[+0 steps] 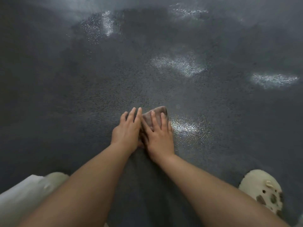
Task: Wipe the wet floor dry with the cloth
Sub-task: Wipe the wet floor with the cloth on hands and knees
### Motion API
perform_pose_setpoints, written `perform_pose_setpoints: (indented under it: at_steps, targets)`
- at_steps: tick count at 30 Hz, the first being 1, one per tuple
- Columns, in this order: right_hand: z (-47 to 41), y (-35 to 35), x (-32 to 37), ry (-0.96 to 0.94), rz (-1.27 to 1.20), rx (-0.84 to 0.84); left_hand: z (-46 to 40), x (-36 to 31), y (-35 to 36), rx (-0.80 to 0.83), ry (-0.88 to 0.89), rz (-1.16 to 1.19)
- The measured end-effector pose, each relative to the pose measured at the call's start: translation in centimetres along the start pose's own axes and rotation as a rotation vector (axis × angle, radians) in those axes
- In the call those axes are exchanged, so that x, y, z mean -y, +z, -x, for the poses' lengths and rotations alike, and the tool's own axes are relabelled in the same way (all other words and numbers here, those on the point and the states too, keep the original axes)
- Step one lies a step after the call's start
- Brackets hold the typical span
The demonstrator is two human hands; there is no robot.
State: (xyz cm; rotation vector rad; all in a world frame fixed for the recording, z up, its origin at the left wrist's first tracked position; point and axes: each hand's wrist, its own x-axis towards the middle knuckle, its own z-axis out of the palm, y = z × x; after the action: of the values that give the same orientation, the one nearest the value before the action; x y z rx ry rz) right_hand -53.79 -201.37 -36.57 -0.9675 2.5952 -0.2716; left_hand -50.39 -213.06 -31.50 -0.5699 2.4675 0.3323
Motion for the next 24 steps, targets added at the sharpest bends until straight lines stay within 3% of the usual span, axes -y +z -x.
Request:
perform_pose_setpoints:
  at_steps: [4, 6, 10, 13, 15, 19, 22, 24]
  targets:
    - [-1.1, -1.2, -5.0, -0.169, 0.099, -0.020, 0.0, 3.1, -1.6, 0.056, -0.026, -0.157]
    - [-1.8, -2.1, -6.9, 0.011, 0.048, -0.074, 0.2, 4.9, -2.1, 0.112, -0.137, -0.163]
    - [-3.5, -3.1, -5.6, 0.591, -0.066, -0.181, 0.3, 7.0, -1.8, 0.186, -0.262, 0.010]
    - [-5.3, -2.6, -0.9, 0.729, -0.130, -0.123, 0.4, 7.4, -1.3, 0.138, -0.261, 0.079]
    - [-5.5, -2.0, 2.8, 0.618, -0.126, -0.056, 0.4, 7.5, -0.9, 0.113, -0.265, 0.091]
    - [-3.9, -0.1, 8.1, 0.214, -0.081, 0.071, 0.3, 7.7, -0.4, 0.053, -0.278, 0.127]
    - [-2.5, 0.2, 7.7, -0.102, -0.035, 0.127, 0.6, 7.9, -0.4, 0.031, -0.265, 0.158]
    - [-1.6, -0.2, 5.3, -0.140, 0.040, 0.163, 0.8, 7.9, -0.5, 0.047, -0.249, 0.150]
